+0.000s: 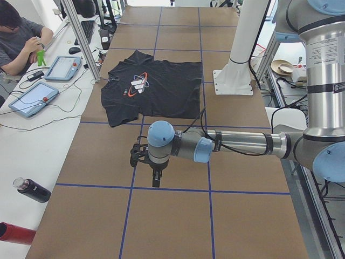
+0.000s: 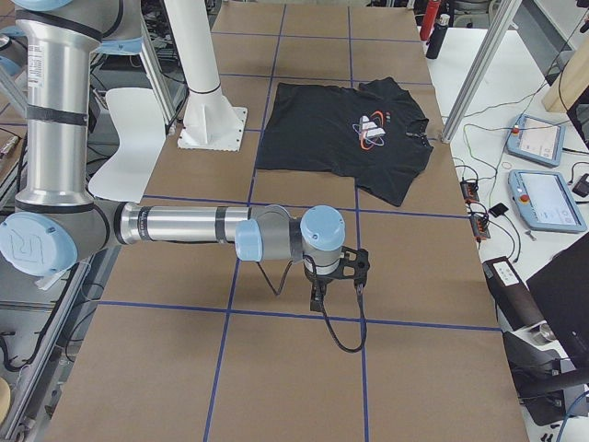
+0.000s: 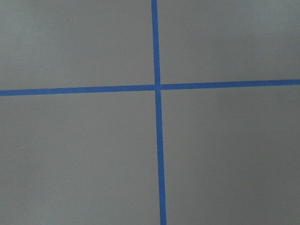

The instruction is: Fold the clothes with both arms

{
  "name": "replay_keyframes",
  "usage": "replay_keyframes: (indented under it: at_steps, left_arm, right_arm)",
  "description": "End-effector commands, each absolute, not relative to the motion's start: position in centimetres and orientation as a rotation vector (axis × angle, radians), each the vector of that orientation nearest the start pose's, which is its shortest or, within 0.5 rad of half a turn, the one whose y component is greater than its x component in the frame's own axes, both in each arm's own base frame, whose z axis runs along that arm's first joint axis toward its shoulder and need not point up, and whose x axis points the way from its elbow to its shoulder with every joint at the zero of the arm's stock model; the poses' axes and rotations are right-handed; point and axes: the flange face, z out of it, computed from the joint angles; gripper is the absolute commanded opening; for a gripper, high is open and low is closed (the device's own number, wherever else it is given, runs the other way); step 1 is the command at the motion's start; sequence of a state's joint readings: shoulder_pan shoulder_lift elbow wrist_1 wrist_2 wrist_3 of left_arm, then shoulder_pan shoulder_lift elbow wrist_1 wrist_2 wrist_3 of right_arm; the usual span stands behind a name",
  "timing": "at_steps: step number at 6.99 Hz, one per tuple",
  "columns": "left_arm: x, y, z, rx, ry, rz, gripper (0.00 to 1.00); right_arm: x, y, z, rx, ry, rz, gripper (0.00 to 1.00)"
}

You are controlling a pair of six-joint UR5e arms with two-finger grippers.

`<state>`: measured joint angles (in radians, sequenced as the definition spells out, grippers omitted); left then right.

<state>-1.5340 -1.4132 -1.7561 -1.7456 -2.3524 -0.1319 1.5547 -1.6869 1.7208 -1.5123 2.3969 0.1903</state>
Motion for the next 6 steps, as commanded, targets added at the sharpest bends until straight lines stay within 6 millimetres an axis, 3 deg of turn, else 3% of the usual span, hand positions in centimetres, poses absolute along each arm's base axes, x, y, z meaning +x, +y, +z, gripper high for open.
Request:
replay_keyframes:
  at_steps: [1,2,3,4,5,6]
  left_arm:
    - [-4.7,-43.6,62.2,0.120,0.794,-0.013,1.00]
    - [-4.7,-43.4,62.4,0.115,0.800,-0.014,1.00]
    - [-4.5,-44.4,61.3,0.136,0.802,-0.010,1.00]
    - [-4.1,-47.5,58.5,0.192,0.806,0.017,1.00]
    - [-4.0,-50.4,54.4,0.270,0.813,0.050,1.00]
    - [-3.8,-51.4,53.2,0.300,0.815,0.070,1.00]
  right_arm:
    - [5.3,-44.8,63.0,0.002,-0.827,0.127,1.00]
    - [5.3,-45.1,62.7,0.008,-0.835,0.123,1.00]
    - [5.2,-45.7,61.7,0.025,-0.843,0.122,1.00]
    - [4.9,-48.2,58.4,0.082,-0.853,0.094,1.00]
    - [3.2,-50.3,56.1,0.109,-0.873,0.046,1.00]
    - [2.1,-50.6,55.7,0.135,-0.886,0.007,1.00]
